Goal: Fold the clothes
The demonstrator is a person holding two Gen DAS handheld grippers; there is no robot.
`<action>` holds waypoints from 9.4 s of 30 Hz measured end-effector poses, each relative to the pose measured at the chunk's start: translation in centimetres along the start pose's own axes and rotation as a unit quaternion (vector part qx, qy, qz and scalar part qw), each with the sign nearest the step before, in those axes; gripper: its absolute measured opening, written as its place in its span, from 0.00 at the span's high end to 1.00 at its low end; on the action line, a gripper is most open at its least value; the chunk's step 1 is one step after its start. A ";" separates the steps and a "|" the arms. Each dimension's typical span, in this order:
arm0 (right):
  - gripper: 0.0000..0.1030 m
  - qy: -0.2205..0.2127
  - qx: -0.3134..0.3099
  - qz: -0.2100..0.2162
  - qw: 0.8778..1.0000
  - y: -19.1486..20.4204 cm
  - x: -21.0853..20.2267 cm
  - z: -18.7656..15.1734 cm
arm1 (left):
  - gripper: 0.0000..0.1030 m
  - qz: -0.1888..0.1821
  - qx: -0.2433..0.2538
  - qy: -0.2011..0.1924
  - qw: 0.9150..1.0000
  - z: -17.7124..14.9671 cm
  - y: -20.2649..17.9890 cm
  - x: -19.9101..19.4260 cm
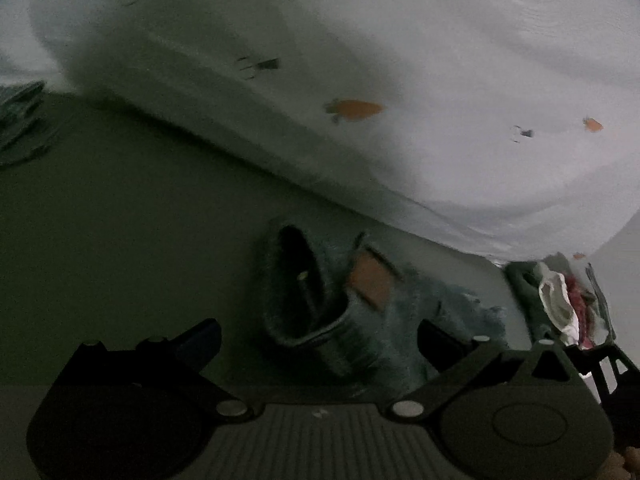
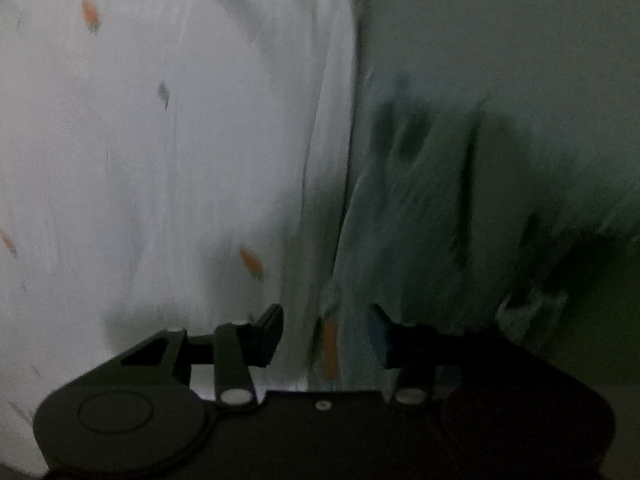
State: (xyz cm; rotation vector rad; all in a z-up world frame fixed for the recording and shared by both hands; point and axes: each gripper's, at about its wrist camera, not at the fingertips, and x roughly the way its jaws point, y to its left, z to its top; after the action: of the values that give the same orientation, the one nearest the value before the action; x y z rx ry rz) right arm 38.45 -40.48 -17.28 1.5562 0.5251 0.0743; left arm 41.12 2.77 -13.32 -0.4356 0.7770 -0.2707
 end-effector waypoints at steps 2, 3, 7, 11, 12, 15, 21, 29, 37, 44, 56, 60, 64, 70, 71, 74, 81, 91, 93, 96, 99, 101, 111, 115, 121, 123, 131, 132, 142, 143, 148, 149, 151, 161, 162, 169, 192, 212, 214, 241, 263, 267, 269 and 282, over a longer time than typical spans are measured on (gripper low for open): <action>0.52 -0.028 0.047 0.022 0.998 -1.6 -1.3 1.2 | 0.04 -0.010 0.008 0.000 1.000 0.5 -0.7 0.4; 0.51 -0.041 0.068 0.033 0.996 -2.3 -1.7 1.8 | 0.08 -0.015 0.011 0.000 1.000 0.7 -0.9 0.6; 0.50 -0.087 0.121 0.054 0.987 -4.9 -4.0 3.5 | 0.33 -0.033 0.023 0.005 0.999 2.1 -1.8 1.9; 0.49 -0.111 0.146 0.054 0.982 -6.1 -3.5 4.5 | 0.45 -0.042 0.033 0.009 0.999 4.0 -2.6 4.2; 0.49 -0.114 0.149 0.053 0.981 -6.3 -3.6 4.7 | 0.45 -0.046 0.035 0.009 0.998 4.5 -2.9 4.9; 0.49 -0.118 0.154 0.049 0.980 -6.6 -3.3 5.6 | 0.45 -0.058 0.045 0.012 0.997 5.6 -3.8 6.9; 0.48 -0.110 0.157 0.036 0.981 -7.0 -2.5 7.0 | 0.22 -0.017 0.053 0.047 0.997 6.5 -5.2 12.5; 0.47 -0.091 0.156 0.012 0.983 -7.2 -2.0 8.0 | 0.90 -0.032 -0.019 0.078 0.996 6.6 -3.8 15.4; 0.47 -0.087 0.141 0.005 0.986 -6.7 -2.6 7.9 | 0.90 0.017 -0.088 -0.083 0.993 7.6 -2.9 5.4; 0.42 -0.069 0.127 -0.030 0.989 -6.6 -2.3 7.7 | 0.86 0.101 -0.182 -0.020 0.978 5.3 4.3 7.5; 0.22 0.001 -0.122 -0.151 0.981 -0.4 0.4 7.9 | 0.13 0.026 -0.089 -0.011 0.996 1.4 6.1 2.4; 0.21 0.034 -0.168 -0.174 0.970 0.6 2.4 8.3 | 0.08 -0.009 -0.121 0.029 0.992 -0.3 7.0 3.4; 0.20 0.067 -0.222 -0.199 0.952 1.5 4.6 8.9 | 0.04 -0.037 -0.127 0.035 0.991 -0.9 7.0 4.3; 0.20 0.125 -0.261 -0.203 0.936 1.7 7.0 9.0 | 0.03 -0.021 -0.096 0.081 0.992 -0.8 6.1 7.6; 0.18 0.131 -0.265 -0.201 0.934 1.7 7.4 9.1 | 0.03 -0.013 -0.089 0.089 0.992 -0.8 5.8 8.1; 0.17 0.134 -0.251 -0.187 0.940 1.5 7.8 9.7 | 0.03 -0.031 -0.099 0.088 0.991 -1.3 5.5 9.0; 0.35 0.124 -0.148 -0.136 0.972 -0.9 7.0 11.0 | 0.03 -0.047 -0.129 0.075 0.988 -1.7 5.4 9.2; 0.79 0.091 0.065 -0.013 0.994 -6.6 3.4 9.4 | 0.55 -0.048 -0.181 0.035 0.982 -2.4 4.8 7.6; 0.81 0.093 0.081 0.019 0.992 -6.6 2.5 8.4 | 0.60 -0.050 -0.170 0.030 0.984 -2.4 4.2 7.0; 0.82 0.113 0.074 0.046 0.990 -5.7 1.5 6.8 | 0.65 -0.058 -0.146 0.024 0.987 -2.0 2.7 6.0; 0.82 0.122 0.079 0.064 0.987 -5.1 0.3 5.1 | 0.67 -0.076 -0.127 0.012 0.989 -1.6 0.9 4.4; 0.82 0.127 0.083 0.076 0.986 -4.9 -0.4 4.0 | 0.67 -0.087 -0.100 -0.002 0.991 -1.6 -0.6 2.7; 0.82 0.106 0.118 0.181 0.971 -4.9 -9.1 -1.0 | 0.68 -0.180 -0.042 -0.073 0.980 -3.6 -5.3 -7.5; 0.82 0.096 0.112 0.219 0.965 -4.2 -11.9 -2.3 | 0.68 -0.206 -0.025 -0.087 0.974 -4.8 -7.1 -10.2; 0.82 0.064 0.123 0.273 0.952 -5.6 -18.5 -4.1 | 0.68 -0.246 0.002 -0.087 0.965 -6.2 -10.3 -12.5; 0.82 0.054 0.129 0.285 0.948 -6.1 -20.4 -4.4 | 0.68 -0.258 0.011 -0.085 0.962 -6.7 -11.4 -12.9; 0.82 0.032 0.141 0.330 0.933 -6.2 -24.1 -1.5 | 0.68 -0.295 0.023 -0.090 0.951 -7.9 -16.9 -12.7; 0.82 0.031 0.142 0.334 0.931 -5.9 -24.3 -0.5 | 0.68 -0.299 0.022 -0.091 0.950 -7.9 -18.0 -12.2; 0.82 0.031 0.122 0.353 0.927 -3.6 -28.7 14.7 | 0.68 -0.322 0.019 -0.106 0.941 -10.9 -33.3 -5.9; 0.82 0.032 0.119 0.356 0.926 -3.4 -29.3 16.5 | 0.68 -0.325 0.020 -0.106 0.939 -11.1 -34.8 -5.2; 0.82 0.022 0.090 0.368 0.925 -2.2 -32.3 25.4 | 0.68 -0.346 0.018 -0.107 0.932 -11.7 -42.8 -0.8; 0.82 0.017 0.084 0.367 0.926 -1.8 -32.8 26.9 | 0.68 -0.348 0.017 -0.105 0.931 -11.7 -44.2 0.1; 0.82 0.007 0.068 0.360 0.930 -0.8 -33.8 29.9 | 0.68 -0.352 0.016 -0.102 0.930 -11.6 -47.0 1.8; 0.82 -0.043 0.012 0.358 0.933 3.8 -32.9 42.1 | 0.68 -0.365 0.076 -0.090 0.924 -6.2 -57.6 11.0; 0.82 -0.051 0.022 0.368 0.928 3.8 -32.2 43.1 | 0.68 -0.369 0.089 -0.092 0.921 -5.1 -58.6 12.0; 0.82 -0.124 0.077 0.442 0.885 2.8 -27.9 46.3 | 0.68 -0.435 0.168 -0.084 0.881 2.8 -66.4 20.5; 0.24 -0.260 -0.065 0.013 0.963 -2.0 -26.0 49.8 | 0.61 -0.263 0.217 -0.031 0.940 -1.8 -65.9 42.4; 0.00 -0.204 -0.428 -0.209 0.855 9.1 -27.1 38.5 | 0.00 -0.204 0.220 -0.197 0.933 -6.3 -58.7 13.8; 0.00 -0.196 -0.450 -0.197 0.849 9.7 -28.0 36.9 | 0.00 -0.197 0.225 -0.215 0.930 -6.9 -58.5 11.2; 0.00 -0.041 -0.629 -0.121 0.767 9.2 -35.8 2.3 | 0.00 0.011 0.210 -0.269 0.940 -21.0 -41.1 -18.7; 0.00 0.008 -0.653 -0.157 0.740 2.5 -42.8 -18.1 | 0.00 0.099 0.170 -0.190 0.962 -31.3 -25.2 -33.6; 0.00 0.008 -0.654 -0.163 0.739 2.2 -43.9 -20.1 | 0.00 0.103 0.166 -0.182 0.964 -32.3 -24.0 -35.2; 0.00 0.006 -0.658 -0.165 0.735 1.9 -44.3 -20.9 | 0.00 0.107 0.163 -0.176 0.965 -32.8 -23.5 -35.7; 0.00 -0.019 -0.666 -0.180 0.724 0.9 -46.3 -23.0 | 0.00 0.100 0.158 -0.155 0.970 -35.1 -22.4 -37.1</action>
State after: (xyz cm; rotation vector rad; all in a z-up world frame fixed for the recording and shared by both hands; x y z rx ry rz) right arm -10.85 -36.18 -2.09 0.0139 0.5240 0.0901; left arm -11.41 -12.13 -2.08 -0.0923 0.4543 -0.1279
